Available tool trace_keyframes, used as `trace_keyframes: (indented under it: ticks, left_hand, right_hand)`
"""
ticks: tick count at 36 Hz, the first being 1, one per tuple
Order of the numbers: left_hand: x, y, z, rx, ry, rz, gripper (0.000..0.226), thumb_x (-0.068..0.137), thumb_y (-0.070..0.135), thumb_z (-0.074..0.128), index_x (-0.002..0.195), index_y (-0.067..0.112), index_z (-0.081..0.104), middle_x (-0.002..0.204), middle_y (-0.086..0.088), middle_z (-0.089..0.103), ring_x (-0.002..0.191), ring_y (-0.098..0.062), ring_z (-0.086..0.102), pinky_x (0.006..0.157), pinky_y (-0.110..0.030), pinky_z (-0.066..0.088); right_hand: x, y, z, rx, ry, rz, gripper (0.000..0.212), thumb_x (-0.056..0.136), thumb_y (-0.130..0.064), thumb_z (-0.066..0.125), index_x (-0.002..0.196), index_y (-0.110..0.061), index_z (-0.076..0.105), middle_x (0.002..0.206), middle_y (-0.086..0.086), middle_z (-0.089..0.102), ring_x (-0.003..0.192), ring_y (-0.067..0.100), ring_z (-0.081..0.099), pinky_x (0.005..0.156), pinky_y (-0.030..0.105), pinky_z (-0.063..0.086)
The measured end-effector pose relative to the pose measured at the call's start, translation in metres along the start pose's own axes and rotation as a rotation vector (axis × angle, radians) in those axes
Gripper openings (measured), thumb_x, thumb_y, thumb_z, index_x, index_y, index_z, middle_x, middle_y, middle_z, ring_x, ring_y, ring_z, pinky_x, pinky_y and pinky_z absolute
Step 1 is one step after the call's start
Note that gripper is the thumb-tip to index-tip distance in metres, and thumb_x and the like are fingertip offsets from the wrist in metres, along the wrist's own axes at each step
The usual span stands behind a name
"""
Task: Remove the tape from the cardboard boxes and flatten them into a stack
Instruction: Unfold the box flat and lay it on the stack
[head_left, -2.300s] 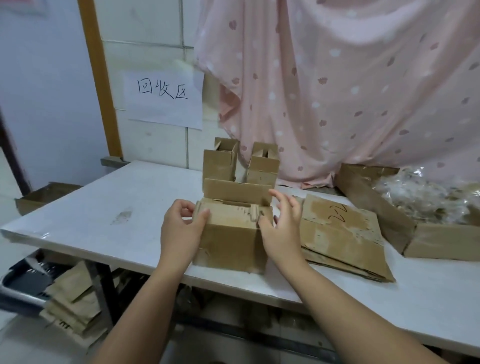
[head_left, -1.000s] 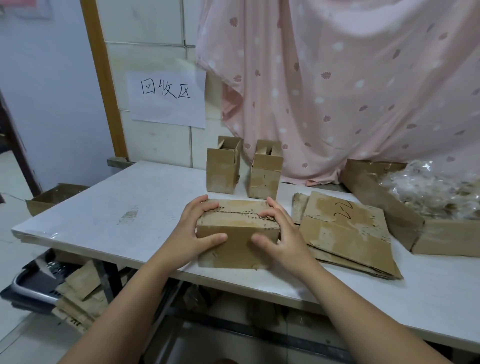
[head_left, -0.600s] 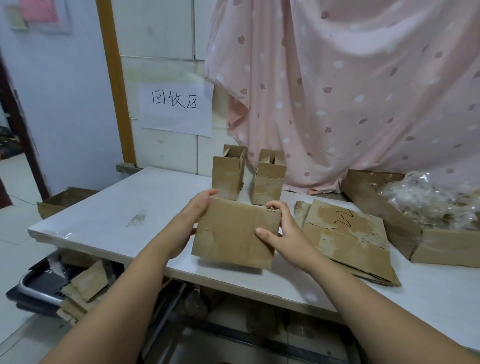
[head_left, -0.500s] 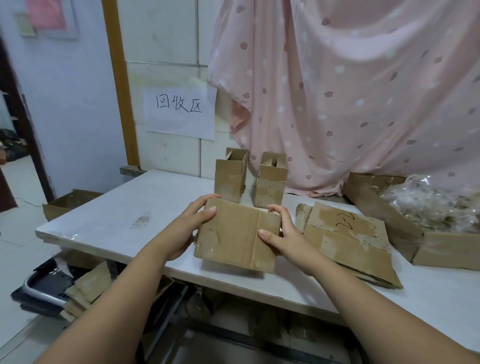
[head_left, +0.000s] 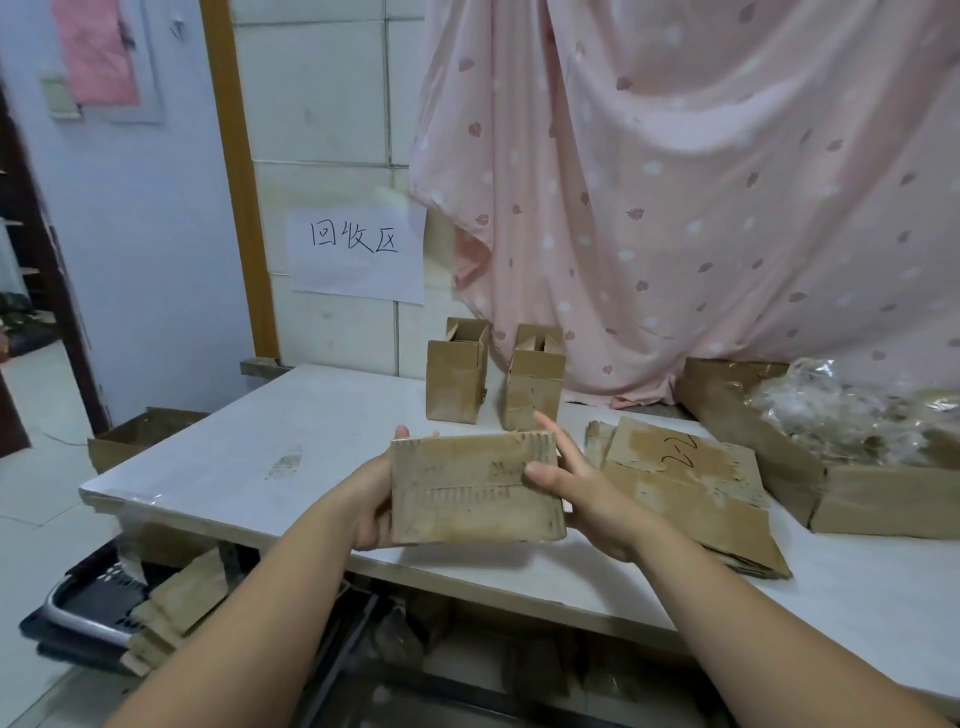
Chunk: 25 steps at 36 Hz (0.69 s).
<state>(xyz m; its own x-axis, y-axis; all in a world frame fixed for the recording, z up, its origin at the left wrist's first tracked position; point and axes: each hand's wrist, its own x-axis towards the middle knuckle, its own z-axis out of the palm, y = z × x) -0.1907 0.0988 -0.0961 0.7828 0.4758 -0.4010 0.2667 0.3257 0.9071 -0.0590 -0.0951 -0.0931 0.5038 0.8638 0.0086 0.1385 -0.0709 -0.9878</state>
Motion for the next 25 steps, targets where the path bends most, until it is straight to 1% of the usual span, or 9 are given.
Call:
trace_keyframes:
  ticks: [2,4,8,10,13,17,19,23,25]
  left_hand:
    - [0.001,-0.004,-0.001,0.037,0.014,-0.022,0.065,0.086,0.069,0.043,0.109,0.012,0.065,0.102,-0.013,0.071,0.082,-0.031,0.072,0.074,-0.046,0.057]
    - [0.0,-0.007,-0.001,0.18,0.062,-0.019,0.073,0.084,0.076,0.031,0.111,0.017,0.065,0.11,-0.01,0.068,0.091,-0.032,0.069,0.078,-0.043,0.057]
    - [0.001,-0.007,0.007,0.242,0.21,0.147,0.069,0.091,0.066,0.025,0.117,0.013,0.061,0.117,-0.004,0.063,0.109,-0.025,0.056,0.096,-0.04,0.043]
    - [-0.001,-0.004,0.012,0.18,0.19,0.221,0.061,0.094,0.06,0.033,0.105,0.011,0.068,0.103,-0.006,0.071,0.099,-0.023,0.062,0.092,-0.037,0.046]
    - [0.0,0.002,0.016,0.206,0.219,0.307,0.045,0.095,0.046,0.048,0.091,0.008,0.072,0.086,-0.007,0.074,0.08,-0.021,0.068,0.073,-0.032,0.053]
    - [0.004,0.008,0.021,0.331,0.311,0.401,0.037,0.094,0.039,0.053,0.081,0.009,0.071,0.08,-0.002,0.071,0.07,-0.013,0.064,0.057,-0.019,0.044]
    - [0.007,0.011,0.024,0.44,0.375,0.425,0.035,0.094,0.038,0.053,0.077,0.011,0.067,0.075,0.001,0.067,0.064,-0.008,0.059,0.05,-0.014,0.038]
    - [0.013,0.016,0.023,0.39,0.354,0.374,0.029,0.093,0.034,0.056,0.081,0.009,0.065,0.082,-0.003,0.069,0.072,-0.012,0.064,0.056,-0.018,0.042]
    - [0.014,0.016,0.021,0.324,0.326,0.349,0.029,0.092,0.032,0.058,0.085,0.005,0.066,0.082,-0.004,0.07,0.071,-0.013,0.065,0.057,-0.019,0.044]
  right_hand:
    - [0.0,-0.001,-0.001,0.026,0.085,0.044,0.068,0.062,-0.059,0.068,0.126,-0.045,0.048,0.119,-0.006,0.064,0.107,0.02,0.062,0.098,0.051,0.047]
    - [0.002,0.0,-0.002,0.055,0.147,0.103,0.052,0.072,-0.063,0.064,0.117,-0.039,0.056,0.11,-0.006,0.068,0.105,0.022,0.062,0.101,0.053,0.043]
    - [0.009,0.009,-0.001,0.043,0.215,0.247,0.082,0.055,-0.085,0.059,0.123,-0.039,0.054,0.131,-0.002,0.056,0.125,0.024,0.047,0.11,0.052,0.03]
    - [0.011,0.013,0.0,0.082,0.181,0.299,0.076,0.05,-0.089,0.058,0.113,-0.047,0.058,0.135,-0.001,0.053,0.13,0.025,0.042,0.111,0.053,0.029]
    - [0.015,0.02,0.001,0.092,0.175,0.321,0.065,0.057,-0.088,0.057,0.107,-0.047,0.061,0.132,-0.004,0.056,0.13,0.023,0.043,0.113,0.051,0.028]
    - [0.023,0.03,-0.003,0.086,0.203,0.253,0.052,0.076,-0.075,0.051,0.106,-0.037,0.07,0.115,-0.007,0.069,0.119,0.02,0.054,0.111,0.045,0.032]
    - [0.027,0.03,-0.003,0.008,0.297,0.18,0.043,0.085,-0.063,0.051,0.105,-0.029,0.069,0.107,-0.004,0.071,0.109,0.019,0.061,0.105,0.045,0.04]
    - [0.032,0.02,-0.003,-0.226,0.464,0.027,0.028,0.092,-0.043,0.055,0.116,-0.027,0.059,0.118,-0.002,0.063,0.107,0.018,0.059,0.095,0.043,0.049]
    - [0.033,0.016,-0.002,-0.297,0.478,-0.017,0.034,0.093,-0.037,0.056,0.126,-0.031,0.053,0.125,-0.003,0.058,0.113,0.018,0.056,0.094,0.044,0.05]
